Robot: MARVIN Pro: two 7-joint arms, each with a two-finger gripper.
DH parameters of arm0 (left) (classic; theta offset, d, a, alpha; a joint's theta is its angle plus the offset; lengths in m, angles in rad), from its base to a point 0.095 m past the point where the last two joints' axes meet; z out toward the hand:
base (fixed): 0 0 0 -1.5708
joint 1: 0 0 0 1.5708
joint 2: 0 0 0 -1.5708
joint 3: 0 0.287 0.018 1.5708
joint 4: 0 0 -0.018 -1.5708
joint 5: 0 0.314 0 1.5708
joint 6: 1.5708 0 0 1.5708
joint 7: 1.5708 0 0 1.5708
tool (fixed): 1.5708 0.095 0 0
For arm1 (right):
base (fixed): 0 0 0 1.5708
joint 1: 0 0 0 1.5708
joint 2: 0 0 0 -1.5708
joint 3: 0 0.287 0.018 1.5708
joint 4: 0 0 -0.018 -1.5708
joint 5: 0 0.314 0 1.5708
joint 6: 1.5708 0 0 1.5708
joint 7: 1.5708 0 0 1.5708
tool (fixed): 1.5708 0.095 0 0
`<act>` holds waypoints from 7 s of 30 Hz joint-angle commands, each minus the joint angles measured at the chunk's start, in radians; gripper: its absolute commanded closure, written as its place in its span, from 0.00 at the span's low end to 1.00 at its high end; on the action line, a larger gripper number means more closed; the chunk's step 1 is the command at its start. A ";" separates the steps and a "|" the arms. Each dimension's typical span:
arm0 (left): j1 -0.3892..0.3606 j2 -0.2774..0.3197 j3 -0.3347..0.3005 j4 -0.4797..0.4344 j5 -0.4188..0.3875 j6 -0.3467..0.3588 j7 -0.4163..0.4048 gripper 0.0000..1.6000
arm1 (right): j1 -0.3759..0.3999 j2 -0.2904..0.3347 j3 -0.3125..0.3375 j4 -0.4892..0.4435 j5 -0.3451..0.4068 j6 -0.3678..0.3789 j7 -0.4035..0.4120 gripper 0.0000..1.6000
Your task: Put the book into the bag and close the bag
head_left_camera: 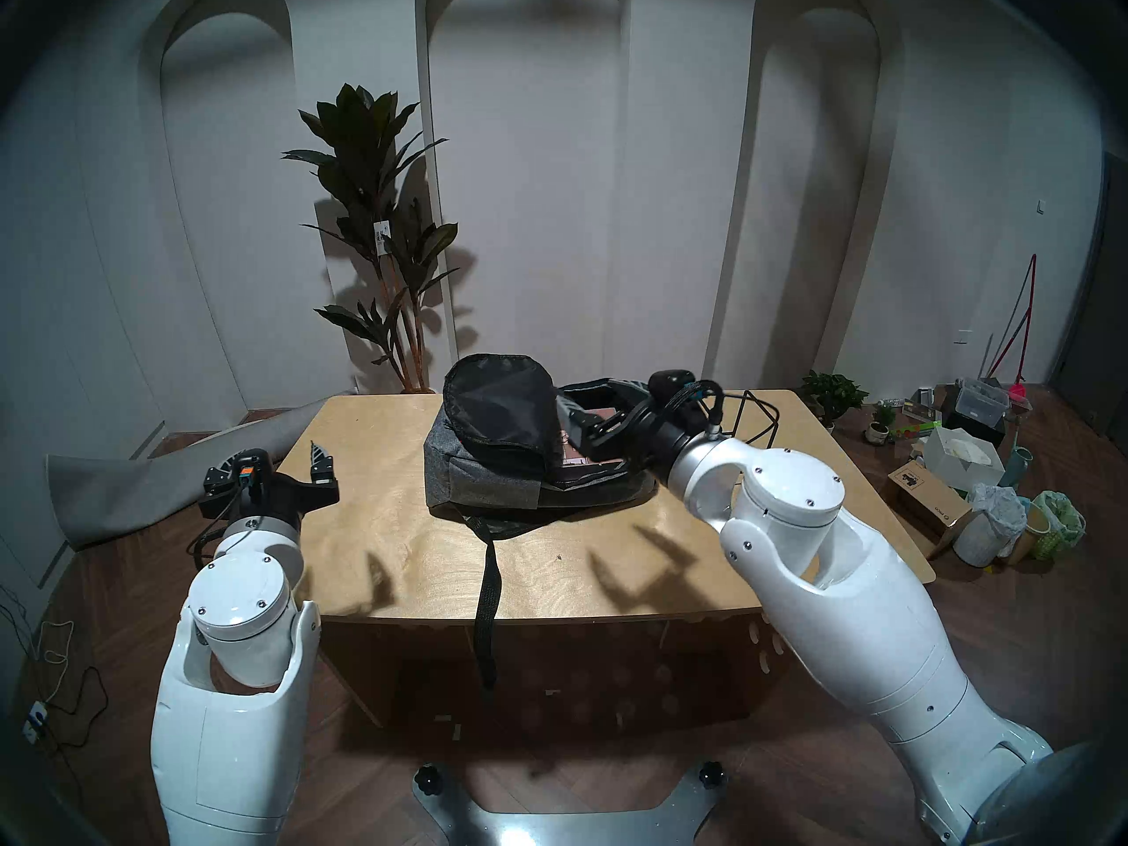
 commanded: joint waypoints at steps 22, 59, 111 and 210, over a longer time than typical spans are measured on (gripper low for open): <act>0.150 -0.031 -0.142 -0.143 -0.084 0.009 -0.010 0.00 | 0.158 -0.085 -0.438 0.195 -0.790 -0.192 -0.166 0.00; 0.183 0.045 -0.170 -0.131 -0.160 0.069 -0.164 0.00 | 0.352 -0.436 -0.516 0.775 -0.892 -0.140 -0.557 0.00; 0.173 0.037 -0.163 -0.124 -0.151 0.055 -0.176 0.00 | 0.393 -0.525 -0.467 0.951 -0.848 -0.133 -0.647 0.50; 0.084 0.099 -0.052 -0.091 -0.109 0.123 -0.252 0.00 | 0.400 -0.614 -0.123 0.819 -0.506 0.024 -0.662 0.00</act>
